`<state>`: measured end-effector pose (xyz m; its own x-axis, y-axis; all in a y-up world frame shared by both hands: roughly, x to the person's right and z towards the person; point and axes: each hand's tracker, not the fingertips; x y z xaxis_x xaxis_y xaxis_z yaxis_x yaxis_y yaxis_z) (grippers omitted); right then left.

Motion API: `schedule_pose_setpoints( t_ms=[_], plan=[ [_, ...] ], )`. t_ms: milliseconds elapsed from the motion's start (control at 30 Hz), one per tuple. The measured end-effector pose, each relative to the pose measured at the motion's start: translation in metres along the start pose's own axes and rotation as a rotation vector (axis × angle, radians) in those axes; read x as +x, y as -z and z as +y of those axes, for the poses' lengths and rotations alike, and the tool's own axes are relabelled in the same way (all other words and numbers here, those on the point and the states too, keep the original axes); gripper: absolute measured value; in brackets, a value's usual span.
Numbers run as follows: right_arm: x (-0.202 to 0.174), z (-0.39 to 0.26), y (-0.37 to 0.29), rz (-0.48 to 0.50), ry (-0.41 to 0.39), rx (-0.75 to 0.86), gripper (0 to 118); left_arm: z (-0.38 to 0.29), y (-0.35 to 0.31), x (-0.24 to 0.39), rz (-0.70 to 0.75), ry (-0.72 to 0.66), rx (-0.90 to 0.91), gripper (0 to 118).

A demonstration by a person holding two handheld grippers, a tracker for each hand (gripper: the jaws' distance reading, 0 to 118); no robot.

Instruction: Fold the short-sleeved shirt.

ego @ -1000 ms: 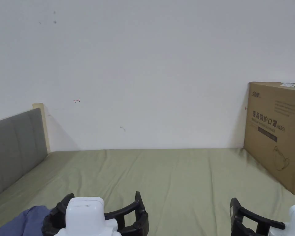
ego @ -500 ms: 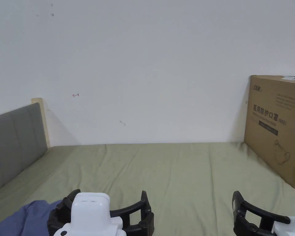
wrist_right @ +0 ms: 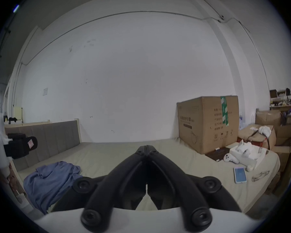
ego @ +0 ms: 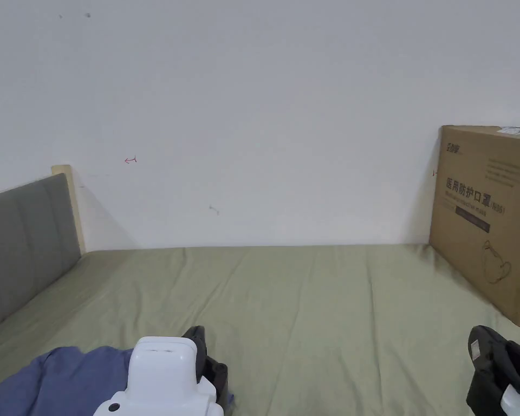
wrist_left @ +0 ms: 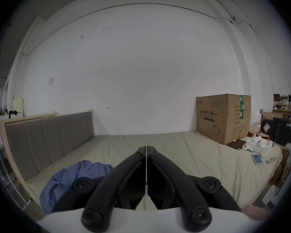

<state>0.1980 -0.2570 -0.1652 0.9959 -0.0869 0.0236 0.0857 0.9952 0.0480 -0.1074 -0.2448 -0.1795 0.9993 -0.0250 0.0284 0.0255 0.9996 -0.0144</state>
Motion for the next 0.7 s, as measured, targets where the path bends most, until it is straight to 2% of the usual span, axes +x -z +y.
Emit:
schedule_pose_setpoints(
  t_ms=[167, 233, 333, 533, 633, 700],
  plan=[
    [0.001, -0.003, 0.008, -0.018, 0.010, -0.025, 0, 0.000, 0.000, -0.012, -0.010, -0.037, -0.030, 0],
    [-0.012, -0.005, 0.017, 0.012, 0.018, -0.037, 0, -0.003, -0.004, -0.029, 0.050, -0.032, -0.039, 0],
    [-0.055, -0.009, 0.037, 0.122, 0.035, -0.065, 0, 0.000, -0.024, -0.078, 0.186, -0.010, -0.032, 0],
    [-0.172, -0.021, 0.052, 0.468, 0.010, -0.113, 0, -0.005, -0.080, -0.166, 0.498, -0.023, -0.014, 1],
    [-0.202, -0.022, 0.052, 0.529, 0.013, -0.127, 0, -0.010, -0.092, -0.178, 0.527, -0.033, -0.022, 1],
    [-0.204, -0.020, 0.055, 0.548, 0.016, -0.129, 0, -0.011, -0.092, -0.179, 0.527, -0.036, -0.030, 1]
  ],
)
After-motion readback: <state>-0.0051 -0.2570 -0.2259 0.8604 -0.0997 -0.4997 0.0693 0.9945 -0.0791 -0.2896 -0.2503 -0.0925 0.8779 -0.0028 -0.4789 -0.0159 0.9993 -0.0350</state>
